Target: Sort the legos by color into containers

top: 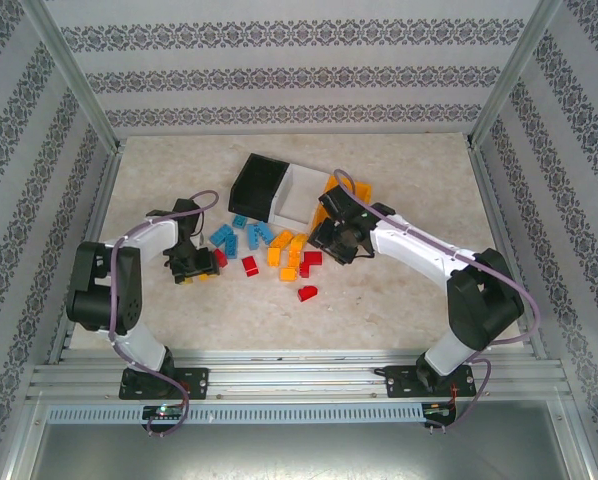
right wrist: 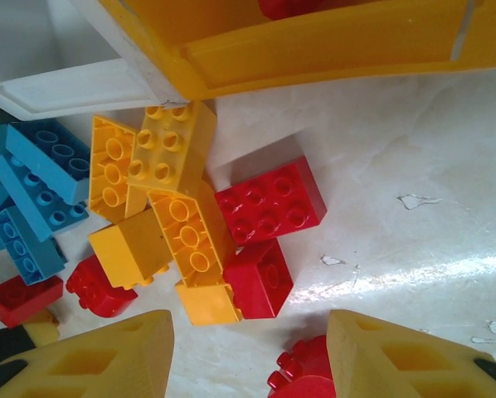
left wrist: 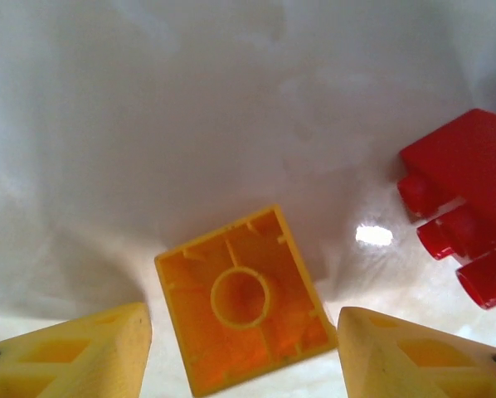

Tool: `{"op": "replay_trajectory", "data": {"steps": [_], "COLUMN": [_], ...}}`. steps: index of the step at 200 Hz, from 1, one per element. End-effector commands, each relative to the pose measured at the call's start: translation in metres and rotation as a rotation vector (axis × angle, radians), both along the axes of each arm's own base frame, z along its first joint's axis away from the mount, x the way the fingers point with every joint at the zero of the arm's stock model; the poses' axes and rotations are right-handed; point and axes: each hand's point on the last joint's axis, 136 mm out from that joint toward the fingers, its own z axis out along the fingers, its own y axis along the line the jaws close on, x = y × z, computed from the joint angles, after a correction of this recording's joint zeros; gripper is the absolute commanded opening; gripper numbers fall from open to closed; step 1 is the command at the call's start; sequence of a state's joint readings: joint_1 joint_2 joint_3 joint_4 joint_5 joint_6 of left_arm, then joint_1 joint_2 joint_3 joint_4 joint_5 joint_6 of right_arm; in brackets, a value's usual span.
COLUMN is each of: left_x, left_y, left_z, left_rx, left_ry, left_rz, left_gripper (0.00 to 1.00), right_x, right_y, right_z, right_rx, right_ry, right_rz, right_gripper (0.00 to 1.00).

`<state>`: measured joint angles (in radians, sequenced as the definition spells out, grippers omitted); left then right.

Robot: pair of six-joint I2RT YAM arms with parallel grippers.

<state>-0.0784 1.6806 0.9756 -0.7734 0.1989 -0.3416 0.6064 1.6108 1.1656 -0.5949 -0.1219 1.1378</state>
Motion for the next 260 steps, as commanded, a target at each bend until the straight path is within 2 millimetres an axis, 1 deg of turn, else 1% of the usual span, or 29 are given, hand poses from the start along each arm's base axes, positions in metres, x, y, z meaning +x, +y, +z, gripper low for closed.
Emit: {"op": "replay_trajectory", "data": {"steps": [1, 29, 61, 81, 95, 119, 139, 166, 192, 211, 235, 250, 260], "left_x": [0.011, 0.017, 0.019, 0.018, 0.017, 0.015, 0.014, 0.015, 0.026, 0.036, 0.056, 0.077, 0.095], "left_y": [0.003, 0.001, 0.002, 0.001, 0.000, 0.000, 0.000, 0.001, 0.004, 0.001, -0.006, -0.017, -0.029], "left_z": [-0.004, -0.006, -0.005, -0.005, -0.004, 0.001, 0.009, 0.029, 0.054, 0.071, 0.093, 0.109, 0.119], "left_rx": [0.021, 0.011, 0.017, 0.013, 0.009, 0.005, 0.006, 0.008, 0.023, 0.009, -0.037, -0.104, -0.170], "left_ry": [-0.010, -0.010, -0.010, -0.009, -0.012, -0.015, -0.024, -0.059, -0.139, -0.178, -0.246, -0.315, -0.366], "left_rz": [0.007, 0.012, 0.007, 0.003, 0.002, -0.002, -0.004, -0.006, 0.002, 0.013, 0.033, 0.056, 0.070], "left_gripper": [0.60, 0.57, 0.49, 0.42, 0.37, 0.34, 0.31, 0.29, 0.27, 0.27, 0.27, 0.27, 0.27], "right_x": [-0.006, -0.006, -0.011, -0.019, -0.025, -0.031, -0.032, -0.029, -0.028, -0.028, -0.028, -0.029, -0.030], "right_y": [-0.002, -0.001, 0.005, 0.007, 0.012, 0.023, 0.032, 0.038, 0.038, 0.038, 0.030, 0.024, 0.021], "right_z": [0.005, 0.004, 0.001, -0.005, -0.007, -0.013, -0.014, -0.012, -0.009, -0.008, -0.004, -0.001, 0.001], "right_rx": [0.007, 0.007, -0.009, -0.064, -0.112, -0.178, -0.180, -0.154, -0.150, -0.151, -0.154, -0.148, -0.143], "right_ry": [0.000, 0.004, 0.025, 0.070, 0.101, 0.128, 0.126, 0.113, 0.102, 0.101, 0.103, 0.096, 0.093], "right_rz": [0.013, 0.018, 0.063, 0.127, 0.184, 0.256, 0.272, 0.269, 0.279, 0.288, 0.278, 0.269, 0.265], "right_gripper": [0.52, 0.52, 0.53, 0.59, 0.64, 0.65, 0.65, 0.65, 0.65, 0.65, 0.65, 0.65, 0.65]}}
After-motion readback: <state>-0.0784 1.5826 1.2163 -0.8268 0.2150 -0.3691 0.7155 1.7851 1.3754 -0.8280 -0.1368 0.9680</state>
